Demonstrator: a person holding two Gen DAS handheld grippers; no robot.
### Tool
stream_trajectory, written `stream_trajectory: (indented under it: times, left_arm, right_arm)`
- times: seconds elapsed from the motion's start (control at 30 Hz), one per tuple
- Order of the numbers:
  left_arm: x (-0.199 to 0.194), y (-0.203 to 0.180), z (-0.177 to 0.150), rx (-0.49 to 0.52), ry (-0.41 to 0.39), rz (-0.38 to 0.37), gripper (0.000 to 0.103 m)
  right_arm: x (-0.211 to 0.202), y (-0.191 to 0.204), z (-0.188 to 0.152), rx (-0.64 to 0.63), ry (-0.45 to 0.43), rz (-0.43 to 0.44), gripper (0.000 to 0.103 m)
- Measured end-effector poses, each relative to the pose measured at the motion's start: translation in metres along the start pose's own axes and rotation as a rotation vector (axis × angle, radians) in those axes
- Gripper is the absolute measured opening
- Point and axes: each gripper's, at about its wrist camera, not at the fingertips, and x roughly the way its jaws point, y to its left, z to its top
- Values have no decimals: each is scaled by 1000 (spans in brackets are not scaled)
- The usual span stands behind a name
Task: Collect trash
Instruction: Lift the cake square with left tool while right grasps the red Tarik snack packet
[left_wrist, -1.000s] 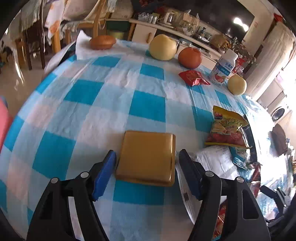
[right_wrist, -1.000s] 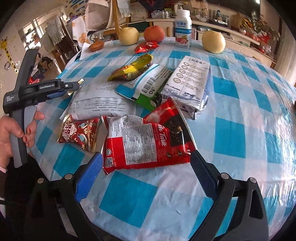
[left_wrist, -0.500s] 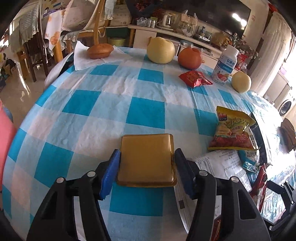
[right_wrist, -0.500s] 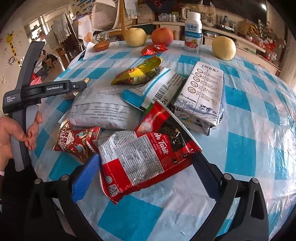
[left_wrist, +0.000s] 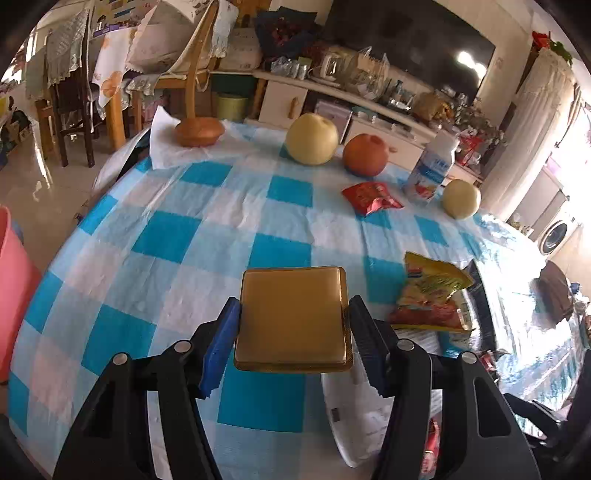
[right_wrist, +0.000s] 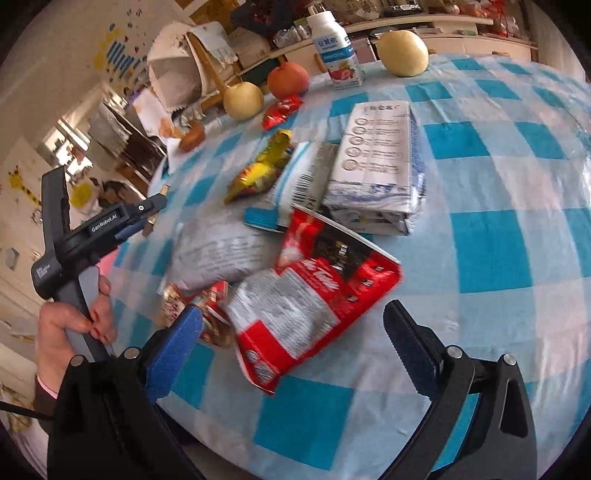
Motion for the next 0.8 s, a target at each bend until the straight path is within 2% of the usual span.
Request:
stream_trajectory:
  times: [0.13,0.27,0.37,0.47,0.8]
  left_arm:
    - [-7,-3,4,11,-21,-16,61]
    - [-10,-1,5,4,-27,-30,61]
    - [-11,3,6,-10,-27,-37,61]
    - [-11,8,6,-25,-26,-41,61]
    - [-13,9,7,-34,-29,-56,61]
  right_arm:
    - [15,11,5,-11,-3,-52,99]
    - [31,23,13,-94,-28,-134,97]
    - [38,32,11,-178,-28,-222,88]
    - [38,33,9,-226,-32,-274,75]
    - [31,31,5,-244,-39,-247,57]
